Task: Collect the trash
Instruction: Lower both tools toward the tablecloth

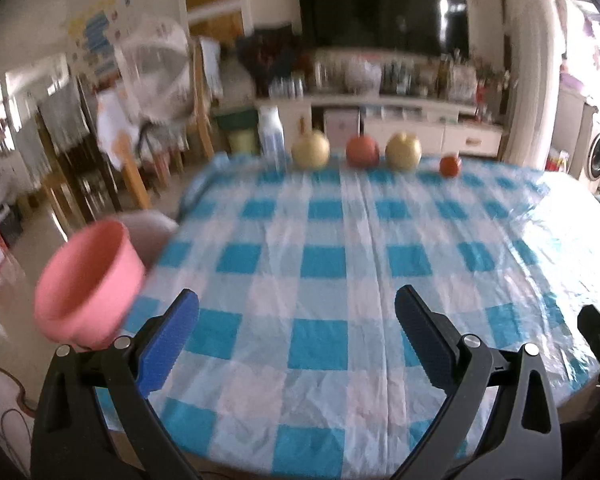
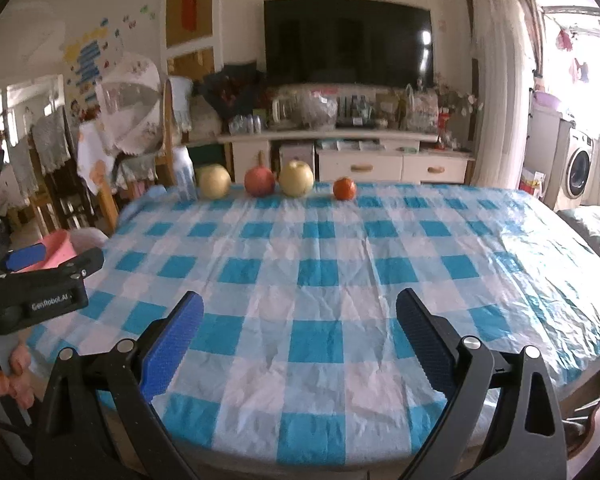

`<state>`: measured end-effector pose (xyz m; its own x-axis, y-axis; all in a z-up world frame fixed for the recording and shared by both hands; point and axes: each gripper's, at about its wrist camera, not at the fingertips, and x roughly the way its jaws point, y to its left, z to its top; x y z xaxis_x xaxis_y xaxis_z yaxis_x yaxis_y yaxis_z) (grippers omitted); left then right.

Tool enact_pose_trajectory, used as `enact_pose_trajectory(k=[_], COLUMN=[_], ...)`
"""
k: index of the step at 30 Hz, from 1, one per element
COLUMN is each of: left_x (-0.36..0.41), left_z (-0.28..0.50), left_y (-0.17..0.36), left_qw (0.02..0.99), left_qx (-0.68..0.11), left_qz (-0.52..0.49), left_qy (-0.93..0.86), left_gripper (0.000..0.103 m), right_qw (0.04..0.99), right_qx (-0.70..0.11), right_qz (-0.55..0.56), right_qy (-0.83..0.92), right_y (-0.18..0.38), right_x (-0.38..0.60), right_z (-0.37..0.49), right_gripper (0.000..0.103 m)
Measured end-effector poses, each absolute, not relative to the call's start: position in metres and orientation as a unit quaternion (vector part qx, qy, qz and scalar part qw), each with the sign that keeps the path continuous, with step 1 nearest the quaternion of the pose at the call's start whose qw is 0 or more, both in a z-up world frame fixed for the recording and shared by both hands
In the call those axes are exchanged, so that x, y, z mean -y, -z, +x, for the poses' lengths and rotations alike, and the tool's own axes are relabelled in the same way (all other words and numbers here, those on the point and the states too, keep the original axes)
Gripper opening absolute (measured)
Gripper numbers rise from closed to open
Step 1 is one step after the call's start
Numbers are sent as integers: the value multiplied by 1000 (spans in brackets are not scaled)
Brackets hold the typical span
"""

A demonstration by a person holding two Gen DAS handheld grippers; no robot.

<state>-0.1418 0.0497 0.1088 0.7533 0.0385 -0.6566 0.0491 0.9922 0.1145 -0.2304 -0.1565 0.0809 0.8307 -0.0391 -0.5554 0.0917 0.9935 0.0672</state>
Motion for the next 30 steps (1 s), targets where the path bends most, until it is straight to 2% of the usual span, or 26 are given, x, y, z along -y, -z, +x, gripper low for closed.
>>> enact_pose_trajectory(k=[5, 14, 20, 30], left_x=[-36, -1, 5, 8], left_z=[-78, -22, -11, -8], left_y=[-60, -8, 1, 0], left_qw=[903, 880, 882, 882], left_qx=[-427, -470, -468, -469], left_qz=[53, 62, 44, 45], left_qy=[5, 23, 31, 31], left_gripper=[99, 99, 99, 99], right_qw=[934, 879, 883, 883], right_qx=[-351, -460, -461, -462], right_qz=[58, 109, 49, 47], right_qy=[40, 58, 75, 69], right_y=[-47, 20, 24, 25], right_x=[169, 194, 177, 178], right_z=[-168, -85, -70, -61], right_gripper=[96, 96, 99, 99])
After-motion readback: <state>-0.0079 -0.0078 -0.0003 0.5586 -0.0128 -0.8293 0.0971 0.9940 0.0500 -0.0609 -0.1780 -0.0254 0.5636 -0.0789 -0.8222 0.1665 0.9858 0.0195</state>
